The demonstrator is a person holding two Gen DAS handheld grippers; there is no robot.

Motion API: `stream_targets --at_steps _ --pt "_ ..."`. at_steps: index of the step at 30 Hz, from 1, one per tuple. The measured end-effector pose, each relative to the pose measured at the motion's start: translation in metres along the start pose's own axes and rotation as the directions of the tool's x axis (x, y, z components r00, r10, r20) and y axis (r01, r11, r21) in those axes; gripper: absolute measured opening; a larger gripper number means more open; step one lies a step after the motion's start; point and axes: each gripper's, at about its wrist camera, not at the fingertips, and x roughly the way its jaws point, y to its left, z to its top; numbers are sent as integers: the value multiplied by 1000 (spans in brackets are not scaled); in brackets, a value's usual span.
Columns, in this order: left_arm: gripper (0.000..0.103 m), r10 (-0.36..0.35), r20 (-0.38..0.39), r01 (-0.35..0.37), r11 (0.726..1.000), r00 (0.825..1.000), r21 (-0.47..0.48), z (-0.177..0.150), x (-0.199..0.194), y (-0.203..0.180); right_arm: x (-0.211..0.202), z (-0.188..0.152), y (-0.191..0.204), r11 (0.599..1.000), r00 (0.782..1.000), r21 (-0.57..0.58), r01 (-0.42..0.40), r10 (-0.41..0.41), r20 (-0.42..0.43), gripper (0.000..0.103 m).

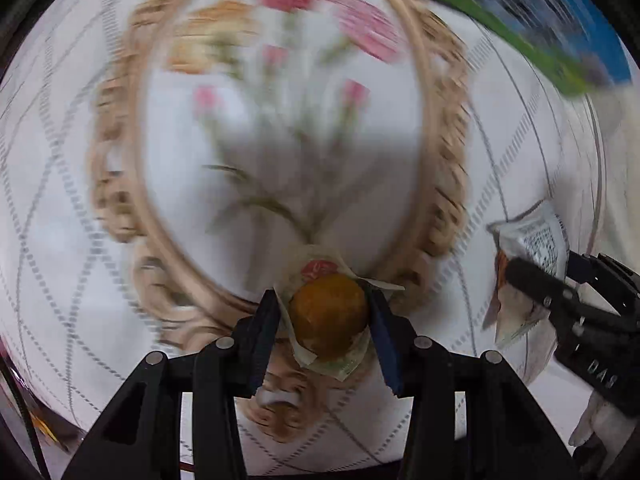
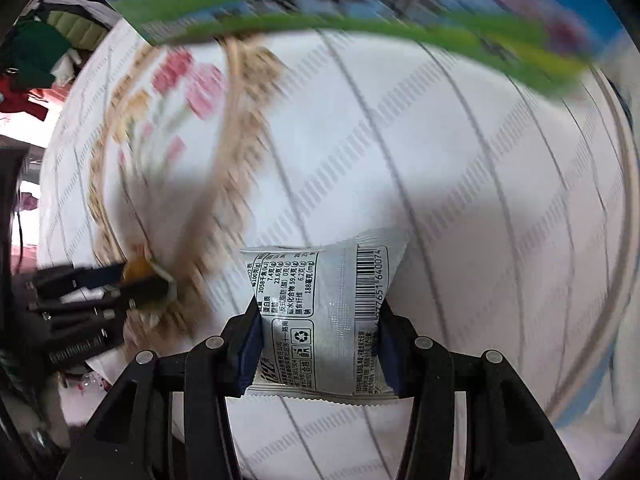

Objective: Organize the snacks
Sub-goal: 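Grasp the wrapped round cake with left tool while right tool grasps the white packet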

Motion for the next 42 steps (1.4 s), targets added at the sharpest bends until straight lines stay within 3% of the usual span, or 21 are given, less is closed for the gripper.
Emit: stream_targets --at_steps 3,8,10,12,17,20,25,28,31,34,35,36,38,40,42 --pt "49 25 -4 -25 999 1000 39 1 8 -10 6 -13 -6 999 1000 41 -29 29 -4 54" --pt "51 42 -18 -42 999 999 18 3 14 -14 6 -20 -16 994 999 97 -46 44 21 55" --pt "52 51 -35 -51 999 998 -2 4 14 -18 -1 -21 -18 992 998 112 -55 52 27 60" --pt "57 32 -48 -33 999 998 -21 4 9 -21 -4 -22 -21 990 997 122 -69 65 30 68" --pt "59 24 -53 -26 999 998 -41 -3 12 -19 5 -28 -21 987 997 135 -81 80 19 68" --pt "61 -1 -56 -2 998 998 -56 -1 11 -14 12 -26 -22 988 997 132 -78 76 20 68" --pt "61 -114 -32 106 979 993 -176 -5 -9 15 2 -30 -26 984 995 149 -99 94 41 68" --pt "61 -128 -53 116 976 990 -185 -17 -3 19 -1 -29 -31 983 994 149 -108 103 39 68" --pt "61 -117 -86 100 980 989 -173 -11 10 19 4 -25 -25 983 993 144 -115 110 39 68" --pt "56 -60 -57 53 992 997 -112 -7 10 5 9 -21 -23 987 994 122 -103 97 49 67" --pt "43 -35 -46 31 996 998 -79 -6 10 -4 9 -21 -21 989 994 111 -94 88 59 64" --pt "39 -6 -44 4 999 999 -39 -6 10 -12 9 -22 -19 992 995 94 -79 73 62 60" --pt "39 -11 -60 11 1000 998 0 -8 12 -21 7 -23 -17 995 996 77 -67 62 63 57" --pt "38 29 -45 -28 999 999 16 -9 15 -30 3 -26 -21 996 996 66 -61 57 62 55" --pt "39 58 -30 -59 998 998 -16 -9 16 -18 4 -30 -23 995 996 68 -66 62 63 54"
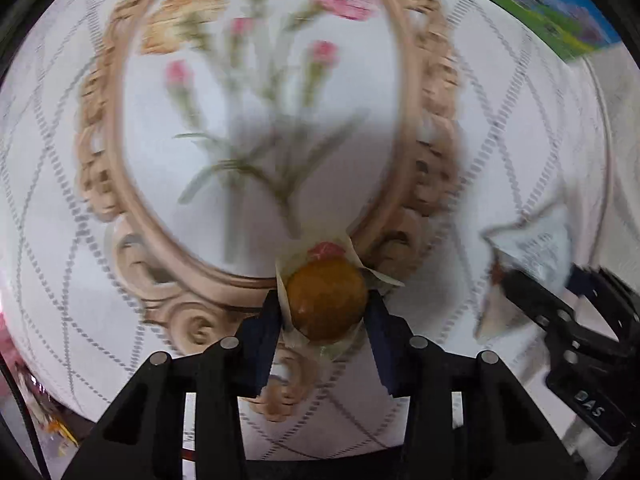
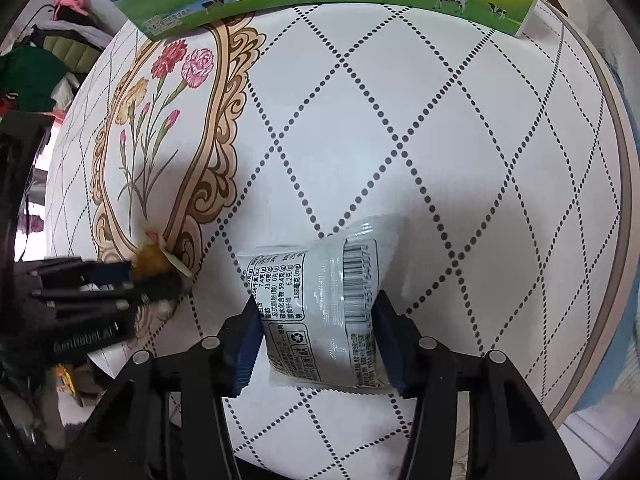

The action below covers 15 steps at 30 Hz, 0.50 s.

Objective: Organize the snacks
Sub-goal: 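Grasp the wrapped round cake with left tool while right tool grasps the white packet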

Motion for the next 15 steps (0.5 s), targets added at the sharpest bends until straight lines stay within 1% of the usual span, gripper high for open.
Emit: stream_targets --at_steps 1,3,5,9,13,15 --pt "39 -2 -1 2 1000 1000 -13 -4 1 6 1 -2 0 1000 1000 1 0 0 -4 54" --pt "40 -41 -12 40 998 999 -52 -2 6 12 5 -4 0 1000 1000 4 3 -3 -11 54" --pt "41 -42 -32 41 998 999 -48 0 11 10 10 -3 2 1000 1000 8 7 -7 -16 54" --pt "41 0 -41 -1 1000 999 -17 10 19 8 20 0 3 1000 999 5 22 -22 -43 56" --pt "40 11 -34 -12 1000 999 -17 11 24 -7 28 3 5 999 997 -18 48 -49 -61 56" --pt "39 17 -25 -17 1000 1000 -12 11 25 -13 30 4 6 999 997 -13 48 -48 -58 56"
